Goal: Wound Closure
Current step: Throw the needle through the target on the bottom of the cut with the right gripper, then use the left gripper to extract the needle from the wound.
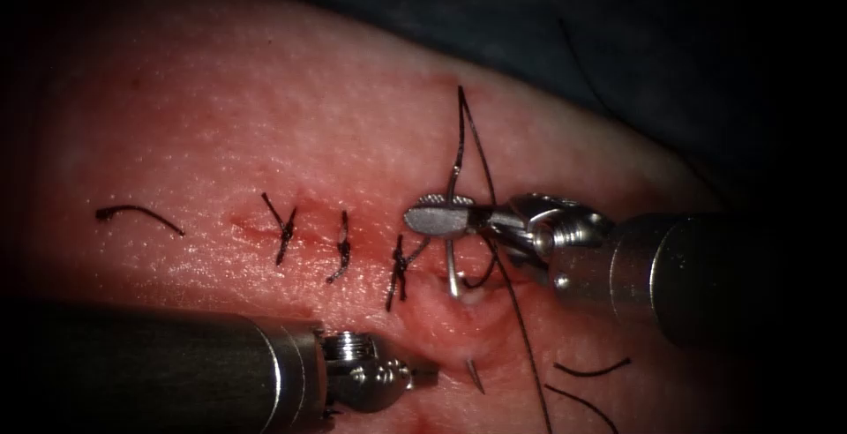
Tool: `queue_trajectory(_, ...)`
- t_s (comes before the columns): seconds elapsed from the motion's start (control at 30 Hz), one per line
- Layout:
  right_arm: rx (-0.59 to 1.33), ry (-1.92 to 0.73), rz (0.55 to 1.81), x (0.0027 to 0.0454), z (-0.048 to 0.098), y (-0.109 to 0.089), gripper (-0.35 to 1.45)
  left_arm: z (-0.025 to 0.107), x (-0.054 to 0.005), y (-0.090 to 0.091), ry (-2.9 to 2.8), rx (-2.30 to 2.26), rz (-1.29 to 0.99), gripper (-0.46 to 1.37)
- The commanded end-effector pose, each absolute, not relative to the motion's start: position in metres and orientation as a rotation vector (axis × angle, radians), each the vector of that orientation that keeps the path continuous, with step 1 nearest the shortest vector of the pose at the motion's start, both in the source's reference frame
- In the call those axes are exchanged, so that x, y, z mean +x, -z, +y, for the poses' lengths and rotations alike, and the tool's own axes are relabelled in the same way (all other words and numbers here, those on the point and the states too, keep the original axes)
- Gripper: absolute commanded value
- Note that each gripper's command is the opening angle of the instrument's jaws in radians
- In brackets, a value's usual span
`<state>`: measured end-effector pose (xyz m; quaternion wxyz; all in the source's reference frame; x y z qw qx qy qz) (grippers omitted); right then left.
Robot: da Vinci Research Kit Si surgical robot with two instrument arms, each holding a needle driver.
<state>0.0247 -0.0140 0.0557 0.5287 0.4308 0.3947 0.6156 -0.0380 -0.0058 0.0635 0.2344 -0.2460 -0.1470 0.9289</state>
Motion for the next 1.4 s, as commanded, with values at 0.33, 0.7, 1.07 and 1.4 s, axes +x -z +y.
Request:
queue_trajectory(0.33, 1.015, -1.471, 0.811, 0.0238, -0.0146, -0.0556, -0.35, -0.0054, -0.0374, -0.0631, -2.550, -0.680, -0.415, -0.09)
queue_trajectory(0.7, 1.130, -1.301, 0.756, 0.0232, -0.0166, -0.0554, -0.35, -0.0053, -0.0372, -0.0630, -2.551, -0.681, -0.417, -0.07)
queue_trajectory(1.07, 1.100, -1.392, 0.771, 0.0218, -0.0162, -0.0557, -0.35, -0.0053, -0.0372, -0.0630, -2.550, -0.681, -0.417, -0.11)
queue_trajectory(1.4, 0.742, -1.409, 1.047, 0.0198, -0.0119, -0.0582, 1.08, -0.0054, -0.0372, -0.0630, -2.562, -0.685, -0.416, -0.12)
